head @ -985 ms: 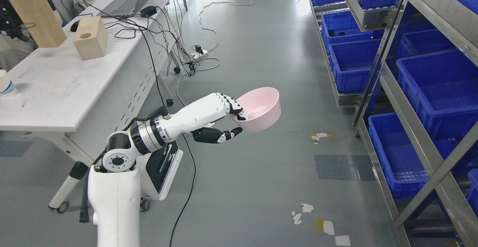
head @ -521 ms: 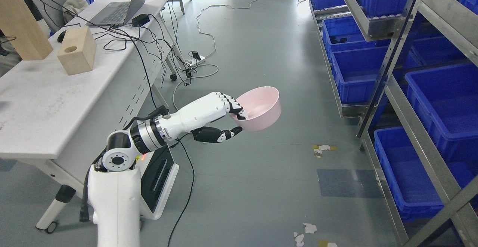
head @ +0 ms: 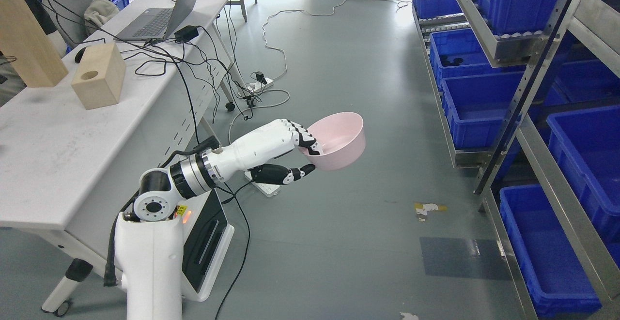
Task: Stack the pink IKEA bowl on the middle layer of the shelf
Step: 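Hold the pink bowl raised in the left hand while driving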
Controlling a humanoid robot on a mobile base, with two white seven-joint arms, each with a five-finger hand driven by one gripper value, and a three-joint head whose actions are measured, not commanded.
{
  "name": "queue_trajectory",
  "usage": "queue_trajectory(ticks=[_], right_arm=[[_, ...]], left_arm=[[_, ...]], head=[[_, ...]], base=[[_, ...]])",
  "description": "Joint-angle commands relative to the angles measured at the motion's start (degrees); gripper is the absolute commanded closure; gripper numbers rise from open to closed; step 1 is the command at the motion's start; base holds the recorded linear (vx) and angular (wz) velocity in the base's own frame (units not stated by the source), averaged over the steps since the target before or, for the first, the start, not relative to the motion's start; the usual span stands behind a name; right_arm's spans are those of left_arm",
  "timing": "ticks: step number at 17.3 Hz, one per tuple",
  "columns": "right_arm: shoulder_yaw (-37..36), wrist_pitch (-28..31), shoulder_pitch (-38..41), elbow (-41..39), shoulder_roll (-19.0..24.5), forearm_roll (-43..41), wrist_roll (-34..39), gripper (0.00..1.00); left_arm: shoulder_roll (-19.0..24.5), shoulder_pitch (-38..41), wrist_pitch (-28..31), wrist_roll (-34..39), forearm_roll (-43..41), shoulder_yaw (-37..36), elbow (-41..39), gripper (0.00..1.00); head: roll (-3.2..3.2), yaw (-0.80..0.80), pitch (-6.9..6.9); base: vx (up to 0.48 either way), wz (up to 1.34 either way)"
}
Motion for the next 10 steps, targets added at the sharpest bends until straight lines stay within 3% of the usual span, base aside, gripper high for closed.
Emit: queue_trajectory(ticks=[1, 6, 10], right_arm=[[0.0, 0.01, 1.23, -1.0, -1.0, 0.0, 0.03, 0.0], [0.0, 0.01, 1.23, -1.0, -1.0, 0.0, 0.03, 0.0], [0.0, 0.01, 1.23, -1.0, -1.0, 0.0, 0.03, 0.0]], left_arm=[[1.0, -0.05, 0.02, 0.01, -0.77, -0.73, 0.02, 0.99], [1.0, -0.05, 0.02, 0.01, -0.86, -0.99, 0.02, 0.99], [1.0, -0.05, 0.02, 0.01, -0.86, -0.99, 0.02, 0.99]], head=[[0.0, 0.0, 0.0], [0.0, 0.0, 0.0], [0.0, 0.0, 0.0]], base=[[0.089, 0.0], [0.062, -0.02], [0.033, -0.51]])
